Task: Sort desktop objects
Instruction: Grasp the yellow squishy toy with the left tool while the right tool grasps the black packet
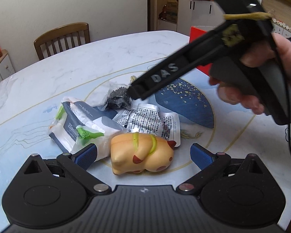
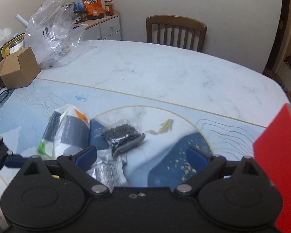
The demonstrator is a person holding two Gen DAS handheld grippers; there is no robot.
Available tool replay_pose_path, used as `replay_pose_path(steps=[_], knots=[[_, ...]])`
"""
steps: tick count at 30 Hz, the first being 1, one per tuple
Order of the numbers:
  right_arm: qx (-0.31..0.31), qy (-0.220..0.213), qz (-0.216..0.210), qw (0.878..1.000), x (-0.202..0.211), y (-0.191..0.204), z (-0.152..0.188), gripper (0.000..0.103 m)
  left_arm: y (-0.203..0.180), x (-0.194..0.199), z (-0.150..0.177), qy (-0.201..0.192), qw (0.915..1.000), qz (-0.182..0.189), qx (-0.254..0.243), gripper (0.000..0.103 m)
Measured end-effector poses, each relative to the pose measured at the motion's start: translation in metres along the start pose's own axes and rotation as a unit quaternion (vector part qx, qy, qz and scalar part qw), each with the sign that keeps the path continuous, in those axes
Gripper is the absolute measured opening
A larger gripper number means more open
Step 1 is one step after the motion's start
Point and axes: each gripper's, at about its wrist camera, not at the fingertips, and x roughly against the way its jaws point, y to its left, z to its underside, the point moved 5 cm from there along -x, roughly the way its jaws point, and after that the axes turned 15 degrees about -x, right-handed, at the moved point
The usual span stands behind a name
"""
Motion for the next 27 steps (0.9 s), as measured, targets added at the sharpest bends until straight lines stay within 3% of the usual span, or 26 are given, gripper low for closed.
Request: replay_pose_path(steps=[14, 23, 27], knots=[[-0.002, 0.021, -0.022, 1.000, -0.044, 0.009, -0.009, 0.096, -0.012, -0.009, 0.007, -0.004, 0.9998, -0.003, -0.021, 0.102], [-0.001, 0.029, -0.025, 0.999, -0.053, 0.012, -0.004, 0.085, -0.012, -0.012, 0.012, -0.006, 0.9998, 0.009, -0.018, 0.099], [-0.001, 0.030, -0.023, 0.999, -0.055, 0.012, -0.004, 0.076, -0.010, -0.013, 0.011, -0.006, 0.9999, 0.003, -0.012, 0.092]])
